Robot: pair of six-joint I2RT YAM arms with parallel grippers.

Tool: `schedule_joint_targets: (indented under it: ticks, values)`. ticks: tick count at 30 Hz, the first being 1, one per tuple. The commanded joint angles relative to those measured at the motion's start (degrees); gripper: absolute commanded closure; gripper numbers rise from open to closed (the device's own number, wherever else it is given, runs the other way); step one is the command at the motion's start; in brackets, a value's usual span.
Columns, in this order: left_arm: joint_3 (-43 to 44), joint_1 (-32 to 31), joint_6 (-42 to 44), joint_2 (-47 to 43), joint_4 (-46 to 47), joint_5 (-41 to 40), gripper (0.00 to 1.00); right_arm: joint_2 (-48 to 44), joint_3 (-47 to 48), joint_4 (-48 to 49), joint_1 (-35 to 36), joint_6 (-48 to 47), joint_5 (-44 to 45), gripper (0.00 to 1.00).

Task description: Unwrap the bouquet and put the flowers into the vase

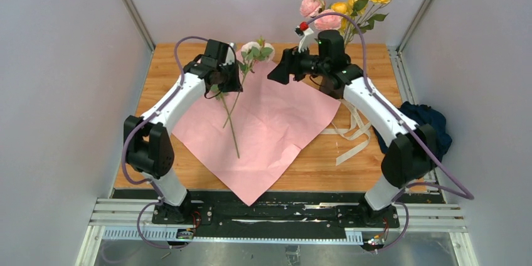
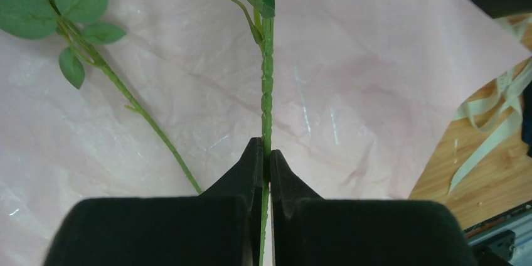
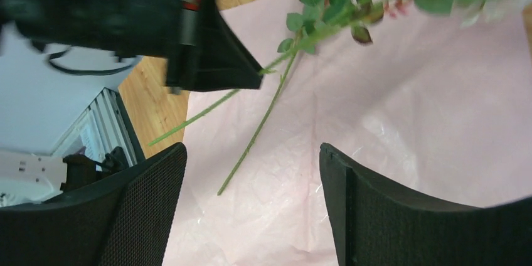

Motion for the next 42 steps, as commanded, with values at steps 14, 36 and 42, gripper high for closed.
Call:
schedule_joint_targets:
  ticks: [14,36,42]
  values:
    - [1.43,-1.37,1.48,-7.81,3.77,1.79,1.00,24.44,14.78,15.75,3.36,29.64,-0.78,0.16]
    - [2.39,-1.43,1.43,-11.22,3.52,0.47,1.00,35.41,27.32,15.92,5.40,33.51,-5.15,0.29]
    - [2.04,-1.43,1.74,-13.00,3.27,0.34,1.00,35.98,27.53,17.89,5.50,34.76,-6.24,0.83]
